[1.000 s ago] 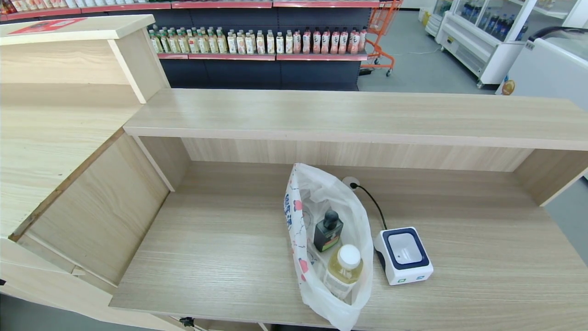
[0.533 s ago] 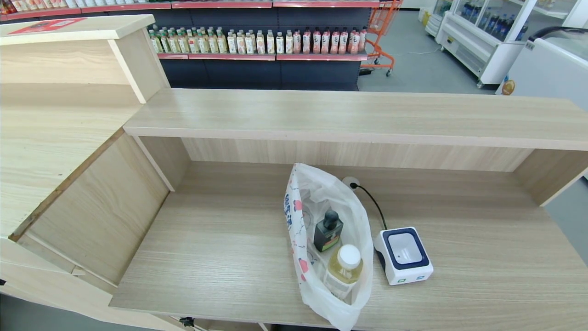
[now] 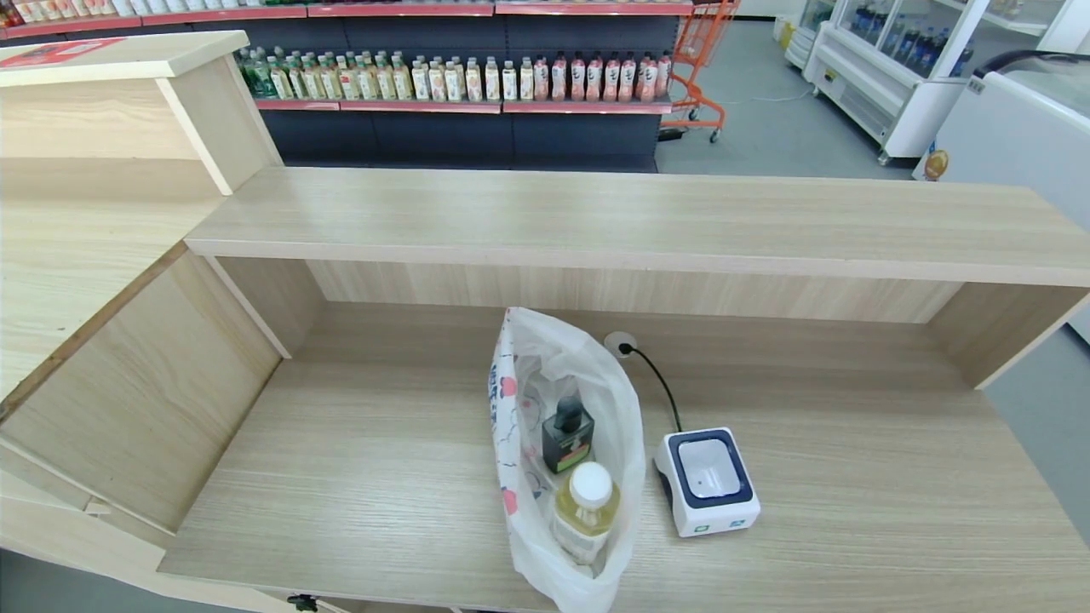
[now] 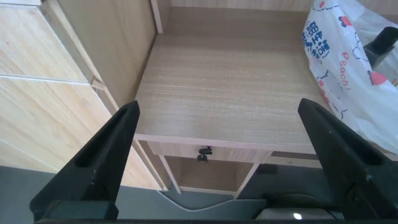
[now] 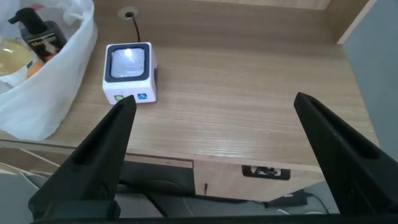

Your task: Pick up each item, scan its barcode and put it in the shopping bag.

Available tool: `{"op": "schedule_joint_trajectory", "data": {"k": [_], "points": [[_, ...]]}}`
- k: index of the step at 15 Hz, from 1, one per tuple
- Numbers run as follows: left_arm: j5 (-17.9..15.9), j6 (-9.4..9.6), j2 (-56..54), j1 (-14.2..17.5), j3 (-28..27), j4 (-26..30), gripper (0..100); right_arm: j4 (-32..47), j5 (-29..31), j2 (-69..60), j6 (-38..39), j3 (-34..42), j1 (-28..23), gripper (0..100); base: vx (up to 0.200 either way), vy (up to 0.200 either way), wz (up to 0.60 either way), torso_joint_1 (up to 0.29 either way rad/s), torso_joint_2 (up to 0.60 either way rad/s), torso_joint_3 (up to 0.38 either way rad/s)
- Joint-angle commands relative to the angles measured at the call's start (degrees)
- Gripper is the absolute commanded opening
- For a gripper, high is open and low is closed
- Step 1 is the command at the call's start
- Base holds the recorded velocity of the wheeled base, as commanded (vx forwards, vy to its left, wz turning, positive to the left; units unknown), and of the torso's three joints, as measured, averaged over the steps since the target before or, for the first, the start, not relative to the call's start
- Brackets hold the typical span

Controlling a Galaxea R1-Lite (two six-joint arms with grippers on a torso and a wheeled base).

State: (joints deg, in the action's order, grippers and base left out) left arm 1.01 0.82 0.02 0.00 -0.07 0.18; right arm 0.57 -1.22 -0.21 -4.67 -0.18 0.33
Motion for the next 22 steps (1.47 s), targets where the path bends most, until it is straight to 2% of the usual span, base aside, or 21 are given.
{"op": "schedule_joint_trajectory", "data": {"k": [1, 3, 5, 6, 9, 12, 22], "points": [[0.04, -0.03, -0.02, 0.0, -0.01, -0.01, 100, 0.04, -0.01, 0.21, 0.01, 0.01, 0.02, 100, 0.0, -0.2, 0.0, 0.002, 0.0, 0.002], [0.04, 0.06, -0.02, 0.0, 0.07, -0.01, 100, 0.04, -0.01, 0.21, 0.01, 0.01, 0.02, 100, 0.0, -0.2, 0.0, 0.0, 0.0, 0.007], [-0.05, 0.06, -0.02, 0.0, -0.01, -0.01, 100, 0.04, -0.01, 0.21, 0.63, 0.01, 0.02, 100, 0.0, 0.0, 0.0, 0.0, 0.0, 0.0], [-0.05, 0.06, -0.02, 0.0, -0.01, -0.01, 100, 0.04, -0.01, 0.21, 0.54, 0.01, 0.02, 0, 0.0, 0.0, 0.0, 0.0, 0.0, 0.0], [-0.05, 0.06, -0.02, 0.0, -0.01, -0.01, 100, 0.04, -0.01, 0.21, 0.36, 0.01, 0.02, 0, 0.0, 0.0, 0.0, 0.0, 0.0, 0.0], [-0.05, 0.06, -0.02, 0.0, -0.01, -0.01, 100, 0.04, -0.01, 0.21, 0.54, 0.01, 0.02, 0, 0.0, -0.2, 0.0, 0.001, 0.0, 0.001], [-0.05, 0.06, -0.02, 0.0, -0.01, -0.01, 100, 0.04, -0.01, 0.21, 0.63, 0.01, 0.02, 0, 0.0, 0.0, 0.0, 0.0, 0.0, 0.0]]}}
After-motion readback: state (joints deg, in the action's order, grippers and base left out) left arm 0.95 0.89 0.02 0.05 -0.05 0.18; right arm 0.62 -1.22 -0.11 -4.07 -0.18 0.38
